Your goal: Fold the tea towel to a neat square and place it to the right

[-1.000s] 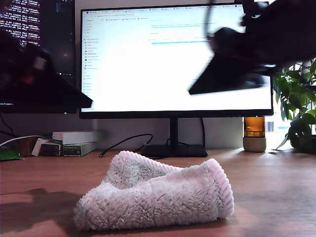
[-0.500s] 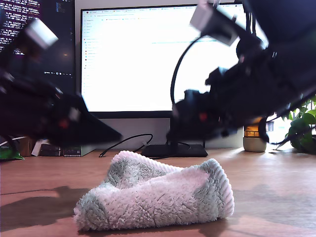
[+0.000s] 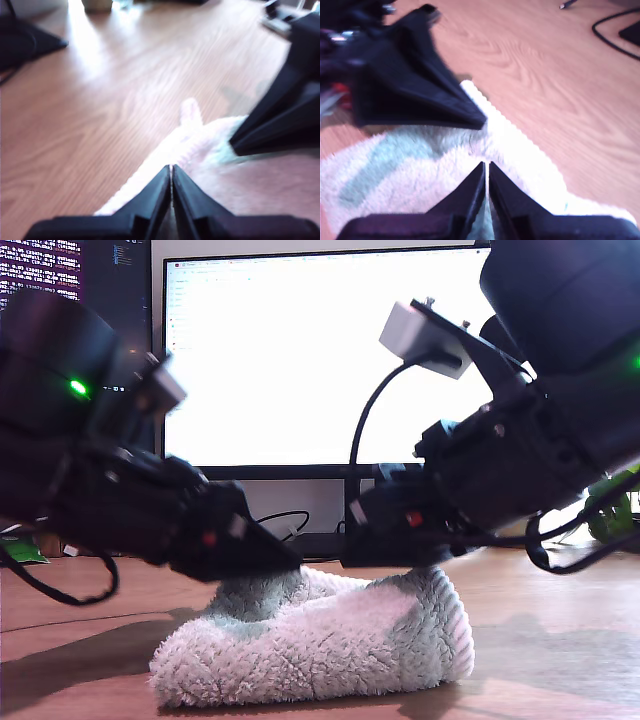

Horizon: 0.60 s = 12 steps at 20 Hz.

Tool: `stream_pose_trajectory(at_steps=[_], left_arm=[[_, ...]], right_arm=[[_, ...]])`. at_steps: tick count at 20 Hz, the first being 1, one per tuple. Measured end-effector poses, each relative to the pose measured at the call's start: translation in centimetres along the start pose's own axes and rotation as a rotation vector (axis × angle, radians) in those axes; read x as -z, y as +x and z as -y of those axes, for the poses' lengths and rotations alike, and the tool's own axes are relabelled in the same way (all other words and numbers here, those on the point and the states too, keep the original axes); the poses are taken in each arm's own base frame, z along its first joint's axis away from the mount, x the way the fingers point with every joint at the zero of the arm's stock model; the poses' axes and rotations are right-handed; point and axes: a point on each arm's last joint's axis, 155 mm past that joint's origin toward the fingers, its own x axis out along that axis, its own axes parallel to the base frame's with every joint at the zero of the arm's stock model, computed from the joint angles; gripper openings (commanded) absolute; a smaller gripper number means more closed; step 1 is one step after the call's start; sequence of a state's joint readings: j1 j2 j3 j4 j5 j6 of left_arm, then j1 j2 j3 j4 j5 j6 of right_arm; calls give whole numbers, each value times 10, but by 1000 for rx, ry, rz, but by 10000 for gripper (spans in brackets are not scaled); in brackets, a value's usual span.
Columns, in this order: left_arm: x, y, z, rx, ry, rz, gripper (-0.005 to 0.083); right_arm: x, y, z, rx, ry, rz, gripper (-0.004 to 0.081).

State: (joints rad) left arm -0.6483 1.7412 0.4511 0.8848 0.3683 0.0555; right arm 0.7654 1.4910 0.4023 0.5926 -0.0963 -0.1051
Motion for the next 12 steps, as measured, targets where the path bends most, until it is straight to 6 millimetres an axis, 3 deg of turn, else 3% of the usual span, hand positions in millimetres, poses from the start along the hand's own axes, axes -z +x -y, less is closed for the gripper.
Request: stream_pose_trajectory(at_steps=[7,12], left_arm=[[23,2,-16,-85,-23,-78,-24],[22,3,-17,-86,-23,-77,-24]], right_arm=[[36,5,3,0,-5,-120,-12],[38,9,3,0,-6,-116,-12]])
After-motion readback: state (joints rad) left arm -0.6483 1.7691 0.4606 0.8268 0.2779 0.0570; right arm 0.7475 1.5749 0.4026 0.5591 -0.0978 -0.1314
